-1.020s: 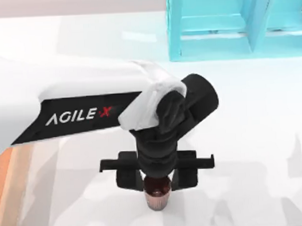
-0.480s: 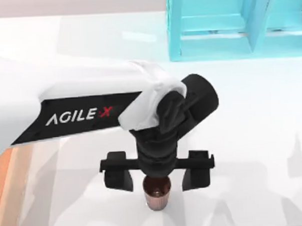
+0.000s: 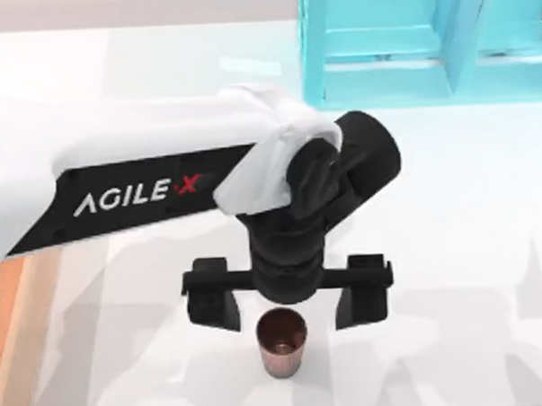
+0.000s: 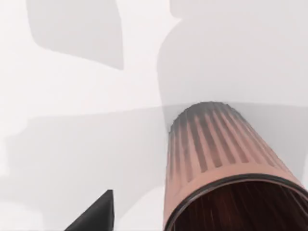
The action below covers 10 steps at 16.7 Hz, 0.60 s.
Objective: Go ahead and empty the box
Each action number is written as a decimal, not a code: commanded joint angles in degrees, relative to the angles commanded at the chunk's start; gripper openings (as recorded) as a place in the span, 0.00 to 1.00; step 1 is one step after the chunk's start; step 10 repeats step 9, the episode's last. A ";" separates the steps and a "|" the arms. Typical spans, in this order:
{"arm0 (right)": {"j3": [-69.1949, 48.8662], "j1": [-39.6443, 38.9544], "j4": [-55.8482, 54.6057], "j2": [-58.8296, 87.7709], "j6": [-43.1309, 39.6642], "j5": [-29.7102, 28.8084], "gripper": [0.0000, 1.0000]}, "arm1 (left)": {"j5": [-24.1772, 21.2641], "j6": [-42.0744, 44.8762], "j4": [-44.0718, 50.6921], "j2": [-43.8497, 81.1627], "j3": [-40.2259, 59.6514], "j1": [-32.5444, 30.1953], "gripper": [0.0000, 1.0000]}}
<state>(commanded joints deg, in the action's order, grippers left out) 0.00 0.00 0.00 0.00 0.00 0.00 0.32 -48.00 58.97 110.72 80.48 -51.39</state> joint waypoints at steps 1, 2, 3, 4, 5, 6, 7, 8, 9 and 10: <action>0.00 0.00 0.00 0.00 0.00 0.00 1.00 | -0.04 -0.03 2.51 -0.49 2.05 0.00 1.00; 0.00 0.00 0.00 0.00 0.00 0.00 1.00 | -0.06 -0.06 5.48 -0.91 4.16 0.03 1.00; 0.00 0.00 0.00 0.00 0.00 0.00 1.00 | -0.05 -0.13 8.61 -1.20 6.23 0.05 1.00; 0.00 0.00 0.00 0.00 0.00 0.00 1.00 | -0.03 -0.18 11.56 -1.43 8.25 0.02 1.00; 0.00 0.00 0.00 0.00 0.00 0.00 1.00 | 0.00 -0.19 13.97 -1.75 10.16 -0.01 1.00; 0.00 0.00 0.00 0.00 0.00 0.00 1.00 | 0.03 -0.15 15.78 -2.25 11.82 -0.02 1.00; 0.00 0.00 0.00 0.00 0.00 0.00 1.00 | 0.06 -0.07 16.99 -2.83 12.98 0.04 1.00; 0.00 0.00 0.00 0.00 0.00 0.00 1.00 | 0.08 0.01 17.57 -3.27 13.51 0.11 1.00; 0.00 0.00 0.00 0.00 0.00 0.00 1.00 | 0.08 0.02 17.64 -3.33 13.57 0.12 1.00; 0.00 0.00 0.00 0.00 0.00 0.00 1.00 | 0.08 0.02 17.64 -3.33 13.57 0.12 1.00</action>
